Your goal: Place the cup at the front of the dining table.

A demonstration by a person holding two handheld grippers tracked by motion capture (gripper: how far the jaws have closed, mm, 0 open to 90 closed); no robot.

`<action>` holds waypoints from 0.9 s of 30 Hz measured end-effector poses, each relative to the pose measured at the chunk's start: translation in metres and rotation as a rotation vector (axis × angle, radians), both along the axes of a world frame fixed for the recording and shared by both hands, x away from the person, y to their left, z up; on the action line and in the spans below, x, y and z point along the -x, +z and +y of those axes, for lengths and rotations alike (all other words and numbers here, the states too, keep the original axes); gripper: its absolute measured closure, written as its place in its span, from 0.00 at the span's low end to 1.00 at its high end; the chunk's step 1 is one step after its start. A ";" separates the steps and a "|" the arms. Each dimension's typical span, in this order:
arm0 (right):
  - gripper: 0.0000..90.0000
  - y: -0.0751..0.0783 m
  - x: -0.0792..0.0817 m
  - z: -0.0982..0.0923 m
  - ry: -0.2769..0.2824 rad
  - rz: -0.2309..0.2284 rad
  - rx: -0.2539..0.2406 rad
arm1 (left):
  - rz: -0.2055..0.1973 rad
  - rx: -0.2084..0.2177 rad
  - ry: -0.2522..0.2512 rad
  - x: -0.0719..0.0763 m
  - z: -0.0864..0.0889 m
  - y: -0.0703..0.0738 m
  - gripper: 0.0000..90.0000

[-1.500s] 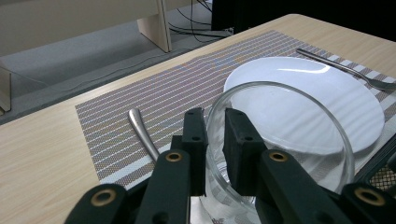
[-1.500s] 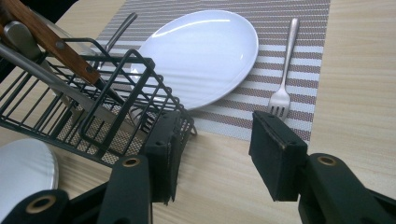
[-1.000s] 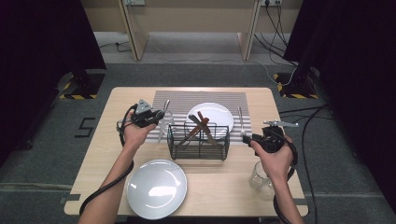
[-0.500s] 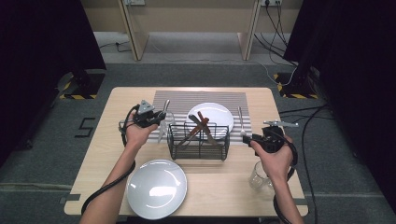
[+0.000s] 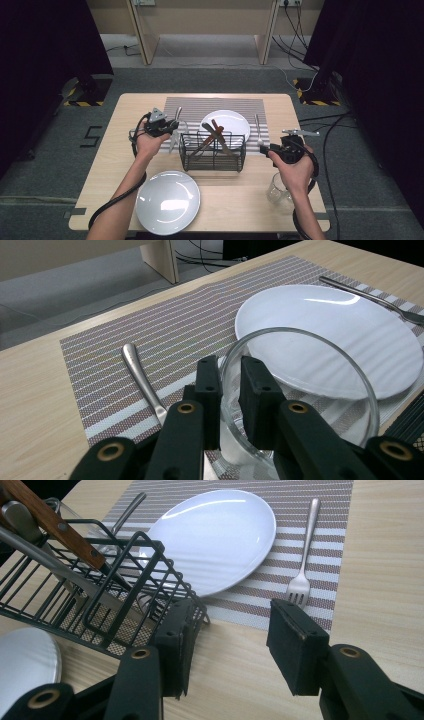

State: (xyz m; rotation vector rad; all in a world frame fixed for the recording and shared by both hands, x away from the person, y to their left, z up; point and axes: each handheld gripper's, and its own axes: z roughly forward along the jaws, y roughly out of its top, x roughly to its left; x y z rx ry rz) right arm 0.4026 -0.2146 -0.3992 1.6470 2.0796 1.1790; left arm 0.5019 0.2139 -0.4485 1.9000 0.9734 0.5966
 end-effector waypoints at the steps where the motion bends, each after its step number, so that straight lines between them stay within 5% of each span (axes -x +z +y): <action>1: 0.59 0.000 0.000 0.000 0.000 0.000 0.000 | 0.000 0.000 0.000 0.000 0.000 0.000 0.88; 27: 0.59 0.000 0.000 0.000 0.001 0.001 -0.001 | 0.031 0.026 -0.014 -0.010 -0.001 0.000 0.87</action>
